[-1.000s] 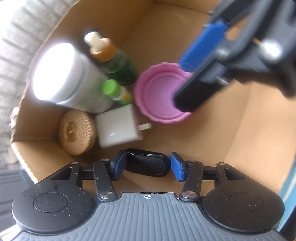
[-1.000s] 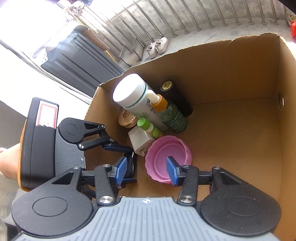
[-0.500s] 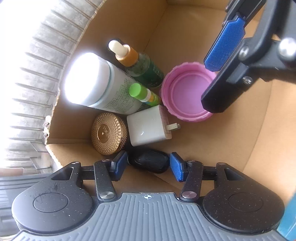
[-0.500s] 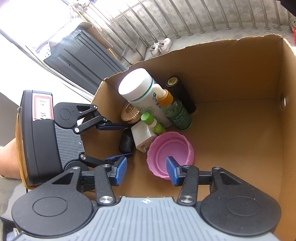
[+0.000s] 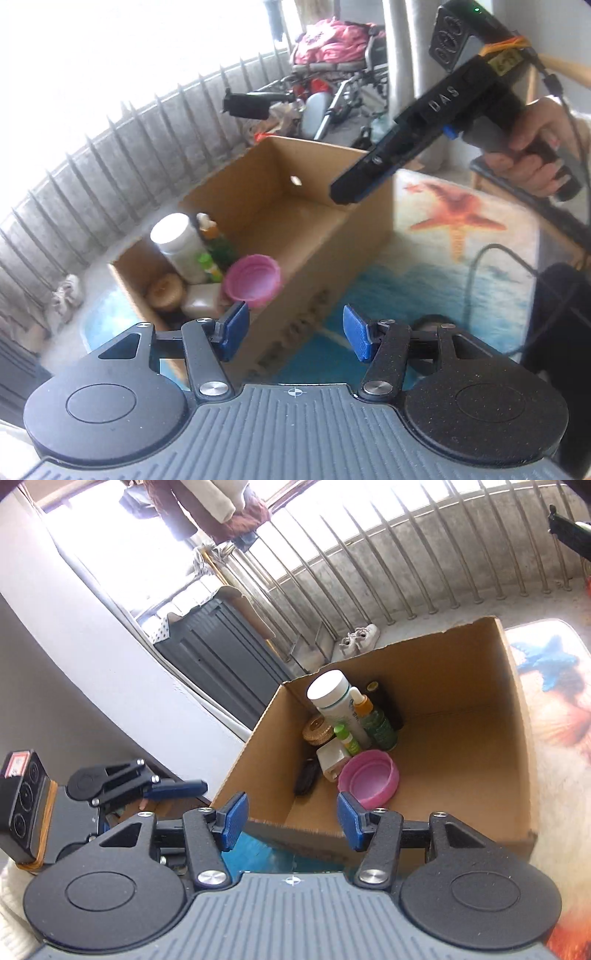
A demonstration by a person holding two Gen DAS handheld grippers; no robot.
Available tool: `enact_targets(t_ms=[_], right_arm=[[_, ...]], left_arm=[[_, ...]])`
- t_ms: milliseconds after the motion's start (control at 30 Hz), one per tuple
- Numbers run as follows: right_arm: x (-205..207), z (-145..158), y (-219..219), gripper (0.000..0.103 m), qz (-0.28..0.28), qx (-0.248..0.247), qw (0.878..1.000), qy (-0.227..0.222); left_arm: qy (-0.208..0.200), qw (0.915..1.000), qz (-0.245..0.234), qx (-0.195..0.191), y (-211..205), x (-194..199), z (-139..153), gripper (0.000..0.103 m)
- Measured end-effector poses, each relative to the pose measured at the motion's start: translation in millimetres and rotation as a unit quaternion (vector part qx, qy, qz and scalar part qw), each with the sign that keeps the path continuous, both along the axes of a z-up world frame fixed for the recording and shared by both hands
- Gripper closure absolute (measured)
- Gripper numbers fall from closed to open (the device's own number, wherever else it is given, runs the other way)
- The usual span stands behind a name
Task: Organize rigid objects
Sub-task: 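Withdraw the right gripper from the box toward the black tape roll, then close the right gripper on the edge of the black tape roll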
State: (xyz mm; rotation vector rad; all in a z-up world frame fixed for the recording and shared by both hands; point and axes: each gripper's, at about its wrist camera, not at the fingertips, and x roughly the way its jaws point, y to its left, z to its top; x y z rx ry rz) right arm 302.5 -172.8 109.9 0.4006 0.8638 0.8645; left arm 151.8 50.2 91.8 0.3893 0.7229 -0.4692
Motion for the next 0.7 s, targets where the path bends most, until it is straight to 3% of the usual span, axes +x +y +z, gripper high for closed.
enact_targets(t_ms=[33,100,233,267,367,533,600,700], right_arm=[[-7,-2,-6,0.047,-0.003,0.004,1.0,0.002],[-26,-8,-20,0.047,-0.02,0.008,1.0,0.008],[-50,-31,-38,0.047,-0.06,0.005,0.998,0.032],[-54,-37,-41,0.047,-0.069,0.002,0.997,0.041],[-66,-52,-50,0.047,-0.098,-0.007,0.994,0.051],[-79,-74,-54,0.047,-0.119,-0.003,0.99,0.073],[-85,-84,-52,0.047,-0.116,0.0,0.99,0.085],[-93,-93,-49,0.047,-0.112,0.0,0.989,0.092]], left_arm=[[0.008,0.9995,0.0,-0.029,-6,-22,16,0.047],[0.036,0.9969,-0.003,-0.07,-21,-31,-10,0.047],[0.084,0.9917,0.019,-0.096,-42,-39,-50,0.052],[0.096,0.9892,0.031,-0.107,-43,-34,-61,0.058],[0.102,0.9826,0.051,-0.147,-44,-29,-71,0.064],[0.087,0.9868,0.044,-0.129,-59,-25,-81,0.078],[0.084,0.9839,0.046,-0.151,-56,-24,-86,0.084],[0.069,0.9883,0.036,-0.131,-61,-28,-87,0.086]])
